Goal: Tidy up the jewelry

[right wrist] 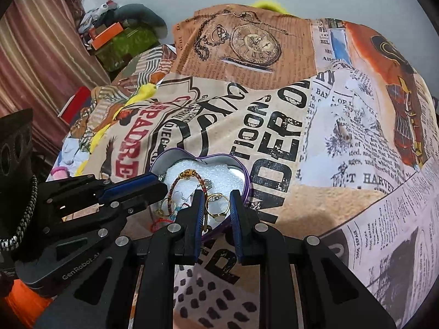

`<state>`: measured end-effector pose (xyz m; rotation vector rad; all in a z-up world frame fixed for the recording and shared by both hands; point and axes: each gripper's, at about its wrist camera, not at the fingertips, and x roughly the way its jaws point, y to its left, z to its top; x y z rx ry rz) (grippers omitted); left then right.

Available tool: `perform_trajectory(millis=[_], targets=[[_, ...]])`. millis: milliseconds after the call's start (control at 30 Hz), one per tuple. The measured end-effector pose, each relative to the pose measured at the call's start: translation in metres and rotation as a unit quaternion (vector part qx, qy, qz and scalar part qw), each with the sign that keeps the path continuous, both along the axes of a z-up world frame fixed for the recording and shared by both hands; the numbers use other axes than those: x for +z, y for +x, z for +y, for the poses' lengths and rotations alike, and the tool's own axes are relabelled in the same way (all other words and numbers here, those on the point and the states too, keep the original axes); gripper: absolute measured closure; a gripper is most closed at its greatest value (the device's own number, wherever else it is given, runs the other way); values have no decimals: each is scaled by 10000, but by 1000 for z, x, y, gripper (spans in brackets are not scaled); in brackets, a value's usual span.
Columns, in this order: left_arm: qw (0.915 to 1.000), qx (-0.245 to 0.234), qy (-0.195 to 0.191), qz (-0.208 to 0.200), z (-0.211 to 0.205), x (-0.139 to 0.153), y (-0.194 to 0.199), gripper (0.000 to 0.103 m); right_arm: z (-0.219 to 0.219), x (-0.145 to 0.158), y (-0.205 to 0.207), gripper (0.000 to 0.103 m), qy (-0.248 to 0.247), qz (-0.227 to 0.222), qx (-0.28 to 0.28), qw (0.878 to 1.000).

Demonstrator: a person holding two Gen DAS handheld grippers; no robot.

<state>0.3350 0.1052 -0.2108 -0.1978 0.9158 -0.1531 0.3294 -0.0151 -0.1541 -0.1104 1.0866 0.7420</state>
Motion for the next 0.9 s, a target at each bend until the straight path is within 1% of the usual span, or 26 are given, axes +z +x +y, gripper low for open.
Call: perform_trajectory(millis=[100,233,333,400,433,533,733,900], targets=[[10000,4,68,-27,-1,1,1,94,2,-2,2,86,22,-4,54,10000],[10000,37,52,-14,2,2,0,94,2,-1,0,86,-66,-130,35,9999],[9999,84,48,44,4,3,-1,90,2,-1,2,85,-84,-79,5,9999],[9999,103,51,58,5,3,-2,87,2,-1,3,83,-131,-81,-28,9999],[9999,119,67,67,6,5,-3,85,1,0,3,80,-165,-88,-60,9998],[9999,135,69,34,7,10,-8,84,-1,3,2,74,-207,-164,-130,9996],[9997,153,132,-153,7,33,-25,84,-10,23,-8,73,-156,-355,-201,9990],[9983,170,258,-492,4,67,-49,84,-15,49,-28,73,-116,-676,-209,9974]])
